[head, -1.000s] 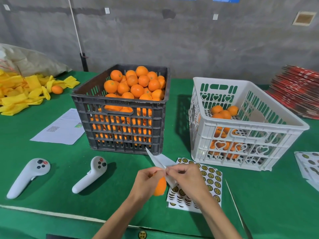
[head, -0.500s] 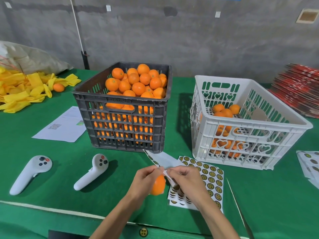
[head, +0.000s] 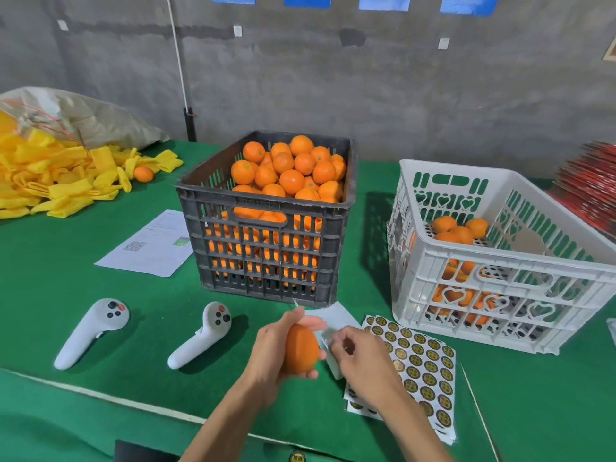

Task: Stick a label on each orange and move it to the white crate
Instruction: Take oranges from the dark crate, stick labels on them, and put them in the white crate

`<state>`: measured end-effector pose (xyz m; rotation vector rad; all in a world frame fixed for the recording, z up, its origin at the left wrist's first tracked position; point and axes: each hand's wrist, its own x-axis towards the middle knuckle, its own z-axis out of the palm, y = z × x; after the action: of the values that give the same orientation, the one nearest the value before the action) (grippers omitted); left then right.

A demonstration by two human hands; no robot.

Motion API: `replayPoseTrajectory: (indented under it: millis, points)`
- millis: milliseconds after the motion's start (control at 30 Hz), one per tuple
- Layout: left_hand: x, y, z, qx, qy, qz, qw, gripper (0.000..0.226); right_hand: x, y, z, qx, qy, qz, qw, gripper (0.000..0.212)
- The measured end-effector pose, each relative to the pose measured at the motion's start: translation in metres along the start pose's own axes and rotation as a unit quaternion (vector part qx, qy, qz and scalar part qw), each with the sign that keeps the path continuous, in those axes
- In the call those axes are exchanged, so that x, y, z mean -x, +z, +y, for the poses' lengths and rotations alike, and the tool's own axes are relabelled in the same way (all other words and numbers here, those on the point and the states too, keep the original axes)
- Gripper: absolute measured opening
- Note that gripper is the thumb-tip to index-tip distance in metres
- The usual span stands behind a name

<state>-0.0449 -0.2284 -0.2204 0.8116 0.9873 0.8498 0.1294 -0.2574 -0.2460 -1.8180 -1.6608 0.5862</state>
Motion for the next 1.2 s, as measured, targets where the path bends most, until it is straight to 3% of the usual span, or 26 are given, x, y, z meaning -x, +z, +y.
replayPoseTrajectory:
  millis: [200,400,633,767,867,933,1000,1067,1133,1200]
  points:
    - [0.004,-0.01,-0.01,-0.012,-0.106,0.033,0.994,0.051,0.001,0.012,0.009,0.007,0.001,-0.066,0.998,0.023]
    - [0.003,-0.022,-0.008,-0.047,-0.113,0.059,0.991,0.054,0.0,0.008,0.002,-0.118,0.055,-0.019,0.991,0.02]
    - [-0.004,-0.001,0.004,0.093,-0.109,0.059,0.988,0.051,0.011,0.011,-0.032,-0.045,-0.141,0.086,0.985,0.009]
    - [-0.006,0.016,0.018,0.13,-0.086,0.041,0.987,0.054,0.011,-0.008,-0.039,-0.1,-0.156,0.101,0.977,0.022]
    - [-0.01,0.031,0.037,0.122,-0.055,0.028,0.991,0.053,0.014,-0.022,-0.039,-0.057,-0.162,0.083,0.982,0.054]
    - [-0.012,0.047,0.053,0.082,-0.035,0.01,0.996,0.057,0.012,-0.036,-0.04,0.01,-0.177,0.129,0.976,0.076]
    - [-0.011,0.068,0.072,0.01,-0.006,0.004,1.0,0.058,0.005,-0.058,-0.043,0.036,-0.191,0.223,0.955,0.08]
    - [-0.009,0.088,0.09,-0.118,0.082,-0.021,0.989,0.047,-0.005,-0.085,-0.044,0.051,-0.198,0.298,0.932,0.078]
    - [-0.006,0.102,0.107,-0.182,0.2,-0.077,0.96,0.034,-0.018,-0.117,-0.041,0.087,-0.213,0.329,0.916,0.076]
    - [-0.01,0.106,0.124,-0.223,0.309,-0.079,0.921,0.027,-0.034,-0.15,-0.033,0.13,-0.2,0.352,0.905,0.072]
